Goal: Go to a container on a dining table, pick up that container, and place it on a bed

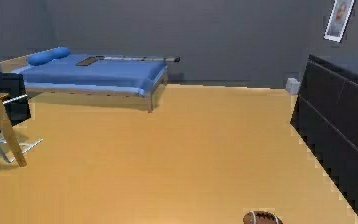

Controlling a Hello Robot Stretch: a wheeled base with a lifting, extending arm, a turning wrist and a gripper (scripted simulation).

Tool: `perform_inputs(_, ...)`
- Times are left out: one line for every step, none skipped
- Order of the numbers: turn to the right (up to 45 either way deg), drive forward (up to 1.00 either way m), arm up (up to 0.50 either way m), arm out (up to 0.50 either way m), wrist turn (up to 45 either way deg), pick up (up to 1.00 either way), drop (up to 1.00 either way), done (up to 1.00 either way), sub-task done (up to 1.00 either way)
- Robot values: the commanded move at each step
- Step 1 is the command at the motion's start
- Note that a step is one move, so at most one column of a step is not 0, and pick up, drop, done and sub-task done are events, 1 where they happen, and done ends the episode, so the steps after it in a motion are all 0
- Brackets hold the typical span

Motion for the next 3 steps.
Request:
perform_inputs(0.0,0.45,0.0,0.0,0.0,0.0,0.0,0.0,0.0)
perform_inputs(-27.0,0.0,0.0,0.0,0.0,0.0,0.0,0.0,0.0)
perform_inputs(0.0,0.2,0.0,0.0,0.0,0.0,0.0,0.0,0.0)
